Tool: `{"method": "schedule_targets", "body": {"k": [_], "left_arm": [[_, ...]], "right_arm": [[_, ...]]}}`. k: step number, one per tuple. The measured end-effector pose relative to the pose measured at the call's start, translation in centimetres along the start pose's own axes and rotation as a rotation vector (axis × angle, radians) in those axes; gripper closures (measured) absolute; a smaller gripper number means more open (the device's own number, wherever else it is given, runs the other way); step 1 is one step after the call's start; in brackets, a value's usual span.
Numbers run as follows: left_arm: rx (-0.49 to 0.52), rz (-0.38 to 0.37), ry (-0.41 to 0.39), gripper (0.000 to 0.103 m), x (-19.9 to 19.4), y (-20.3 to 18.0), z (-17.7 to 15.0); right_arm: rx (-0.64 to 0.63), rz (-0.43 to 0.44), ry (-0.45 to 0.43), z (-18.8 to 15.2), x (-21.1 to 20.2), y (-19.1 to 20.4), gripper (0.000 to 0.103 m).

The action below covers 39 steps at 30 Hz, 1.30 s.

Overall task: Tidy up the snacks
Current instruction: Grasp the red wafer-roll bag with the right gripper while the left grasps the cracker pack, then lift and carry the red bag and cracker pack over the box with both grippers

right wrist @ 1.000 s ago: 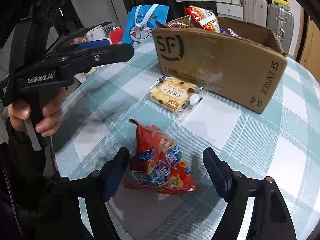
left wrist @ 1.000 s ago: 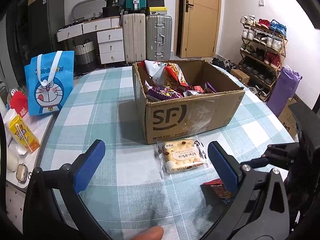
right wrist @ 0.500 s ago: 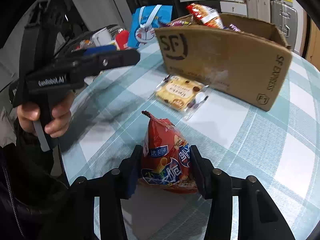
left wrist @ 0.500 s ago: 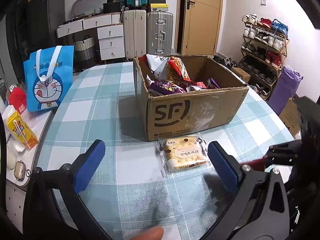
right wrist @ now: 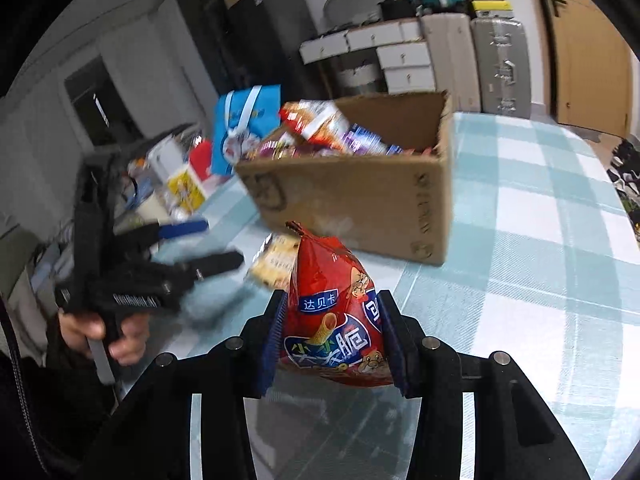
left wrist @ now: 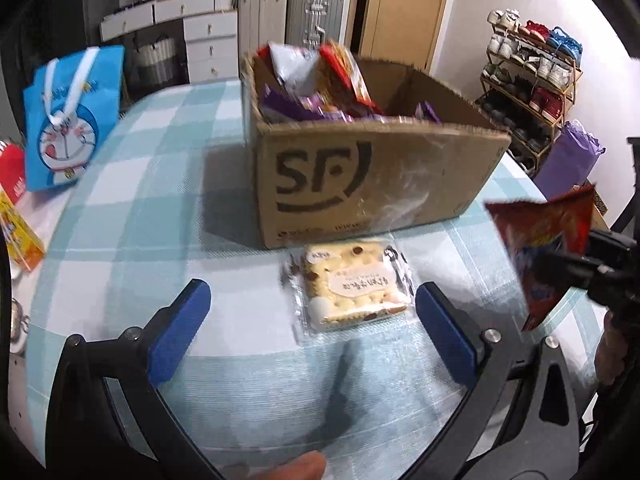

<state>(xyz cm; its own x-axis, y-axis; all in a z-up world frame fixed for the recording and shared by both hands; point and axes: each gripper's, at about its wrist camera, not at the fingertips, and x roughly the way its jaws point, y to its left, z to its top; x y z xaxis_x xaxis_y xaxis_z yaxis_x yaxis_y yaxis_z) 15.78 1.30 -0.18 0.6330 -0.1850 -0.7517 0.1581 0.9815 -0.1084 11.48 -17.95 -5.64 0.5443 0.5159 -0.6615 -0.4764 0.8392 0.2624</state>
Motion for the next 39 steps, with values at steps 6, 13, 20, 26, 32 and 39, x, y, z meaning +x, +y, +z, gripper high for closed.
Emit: {"method": "schedule_targets", "body": {"k": [6, 13, 20, 26, 32, 39], "left_arm": [[0.038, 0.017, 0.056, 0.001, 2.7, -1.8, -0.3], [0.057, 0.04, 0.101, 0.001, 5.8, -3.4, 0.2], [0.095, 0.034, 0.106, 0.019, 7.5, -4.7, 0.9], [0.144, 0.022, 0.073, 0.039, 7.6, -6.4, 0.6], [0.128, 0.001, 0.066, 0.04, 7.4, -6.5, 1.0], [0.109, -0.026, 0.041, 0.041, 6.1, -5.5, 1.3]], "right_arm": [[0.027, -0.018, -0.038, 0.4, -1.3, -1.0, 0.058], [0.046, -0.029, -0.036, 0.3, -1.2, -1.6, 0.058], [0.048, -0.036, -0.036, 0.1, -1.0, -1.6, 0.058], [0.049, -0.038, -0.034, 0.1, -0.9, -1.6, 0.058], [0.042, -0.039, -0.042, 0.1, -1.0, -1.4, 0.058], [0.042, -0.041, -0.052, 0.2, -1.2, -1.4, 0.058]]}}
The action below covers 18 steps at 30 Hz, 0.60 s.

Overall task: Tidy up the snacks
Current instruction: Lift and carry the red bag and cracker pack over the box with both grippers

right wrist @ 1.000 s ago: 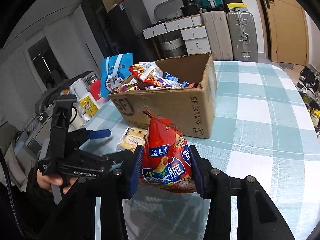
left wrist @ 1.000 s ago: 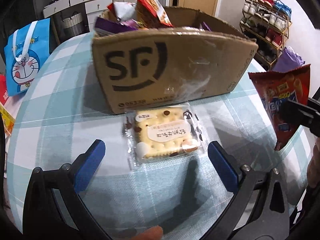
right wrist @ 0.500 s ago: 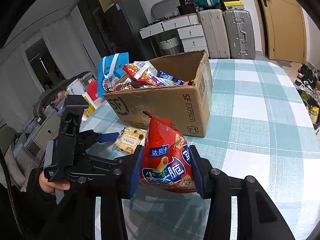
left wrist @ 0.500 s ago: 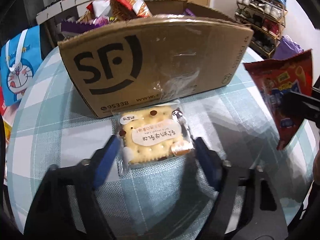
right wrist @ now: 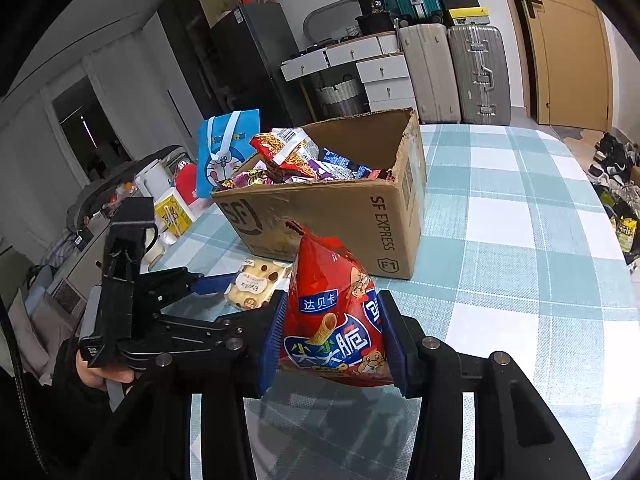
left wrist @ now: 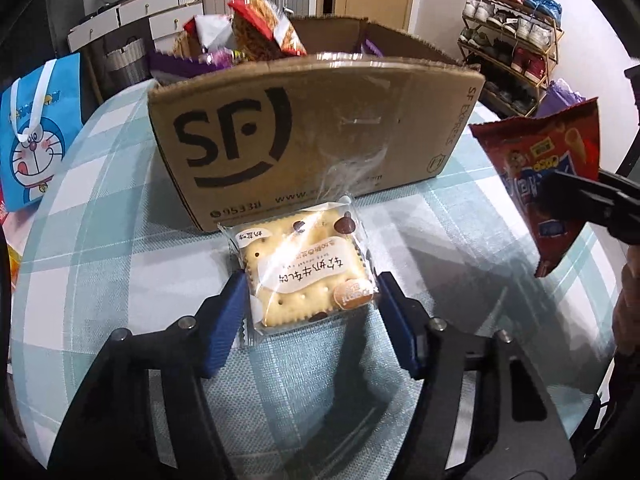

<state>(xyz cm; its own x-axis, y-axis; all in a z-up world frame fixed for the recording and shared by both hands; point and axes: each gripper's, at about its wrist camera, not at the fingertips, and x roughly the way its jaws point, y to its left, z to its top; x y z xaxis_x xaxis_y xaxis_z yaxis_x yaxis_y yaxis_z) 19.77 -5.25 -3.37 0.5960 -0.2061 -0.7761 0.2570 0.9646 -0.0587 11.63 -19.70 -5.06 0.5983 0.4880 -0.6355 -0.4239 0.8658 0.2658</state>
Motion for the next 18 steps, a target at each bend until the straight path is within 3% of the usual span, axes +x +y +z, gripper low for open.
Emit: {"method": "schedule_targets", "body": {"k": [18], "left_arm": [[0.019, -0.053, -0.133, 0.041, -7.8, -0.5, -0.6]], "right_arm": [[0.013, 0.008, -0.064, 0.4, -1.5, 0.2, 0.058]]}}
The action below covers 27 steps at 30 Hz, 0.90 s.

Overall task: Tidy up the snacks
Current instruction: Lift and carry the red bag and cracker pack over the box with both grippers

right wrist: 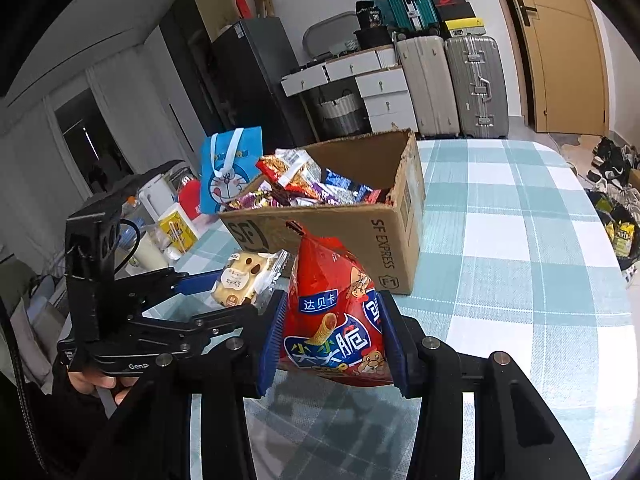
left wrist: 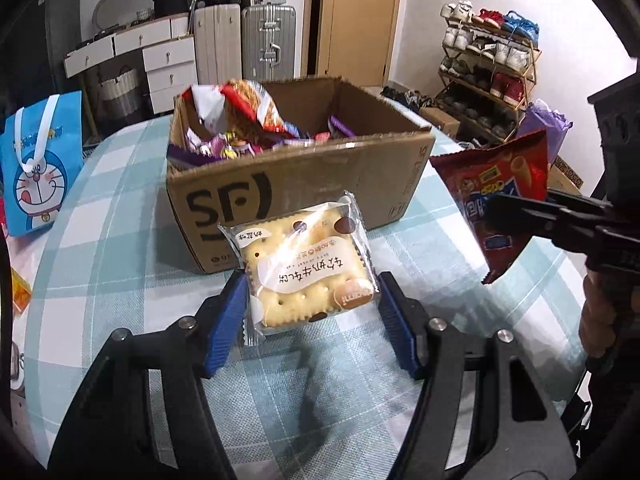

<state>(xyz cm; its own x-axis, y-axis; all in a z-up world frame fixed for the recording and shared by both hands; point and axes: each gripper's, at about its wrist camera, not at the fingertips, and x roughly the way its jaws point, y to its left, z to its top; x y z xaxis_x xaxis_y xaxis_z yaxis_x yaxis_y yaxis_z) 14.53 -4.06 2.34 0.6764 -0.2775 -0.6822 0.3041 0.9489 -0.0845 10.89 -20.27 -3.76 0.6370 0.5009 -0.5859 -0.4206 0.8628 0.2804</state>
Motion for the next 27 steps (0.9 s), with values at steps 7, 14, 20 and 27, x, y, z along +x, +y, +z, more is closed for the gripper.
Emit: {"method": "schedule_targets", "body": {"k": [7, 14, 20, 27], "left_arm": [[-0.006, -0.004, -0.048, 0.041, -2.8, -0.3, 0.7], [-0.023, 0.001, -0.096, 0.041, -5.7, -0.2, 1.4], [-0.042, 0.006, -0.115, 0.041, -7.4, 0.6, 1.5], [-0.068, 0.02, -0.147, 0.041, -9.0, 1.9, 2.5]], "right_arm": [[0.014, 0.005, -0.036, 0.5, -0.7, -0.2, 0.058], [0.025, 0.006, -0.066, 0.9, -1.2, -0.3, 0.058], [0.032, 0.004, -0.093, 1.4, -1.6, -0.2, 0.058], [0.023, 0.002, -0.13, 2.9, -2.1, 0.2, 0.058]]}}
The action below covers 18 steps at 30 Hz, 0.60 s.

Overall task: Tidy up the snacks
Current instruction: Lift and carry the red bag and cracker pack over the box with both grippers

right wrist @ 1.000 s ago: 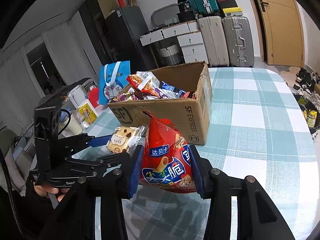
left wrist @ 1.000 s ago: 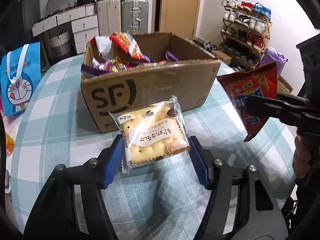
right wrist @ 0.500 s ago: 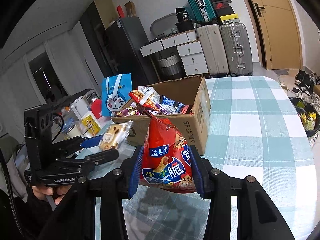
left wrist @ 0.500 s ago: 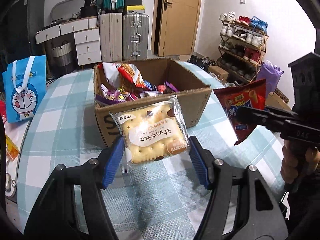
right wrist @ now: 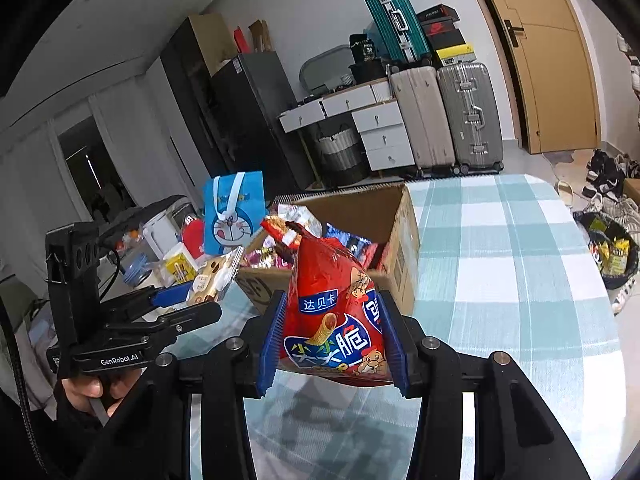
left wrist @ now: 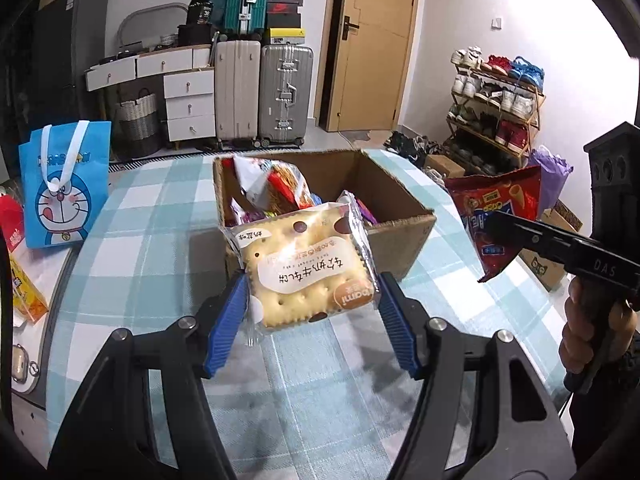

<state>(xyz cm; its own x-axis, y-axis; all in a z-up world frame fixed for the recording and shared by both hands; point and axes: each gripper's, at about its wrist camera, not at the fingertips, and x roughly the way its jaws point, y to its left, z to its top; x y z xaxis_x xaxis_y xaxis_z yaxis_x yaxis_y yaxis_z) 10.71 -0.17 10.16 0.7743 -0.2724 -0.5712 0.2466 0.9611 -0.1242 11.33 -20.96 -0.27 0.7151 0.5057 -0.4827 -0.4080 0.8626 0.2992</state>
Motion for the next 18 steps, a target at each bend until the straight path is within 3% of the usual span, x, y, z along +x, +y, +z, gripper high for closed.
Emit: {"method": "schedule_targets", "body": {"k": [18], "left_arm": [[-0.009, 0.046, -0.053, 0.041, 1.2, 0.2, 5.0]], "right_arm": [[-0.014, -0.005, -0.038, 3.5, 1.5, 0.9, 0.058]]}}
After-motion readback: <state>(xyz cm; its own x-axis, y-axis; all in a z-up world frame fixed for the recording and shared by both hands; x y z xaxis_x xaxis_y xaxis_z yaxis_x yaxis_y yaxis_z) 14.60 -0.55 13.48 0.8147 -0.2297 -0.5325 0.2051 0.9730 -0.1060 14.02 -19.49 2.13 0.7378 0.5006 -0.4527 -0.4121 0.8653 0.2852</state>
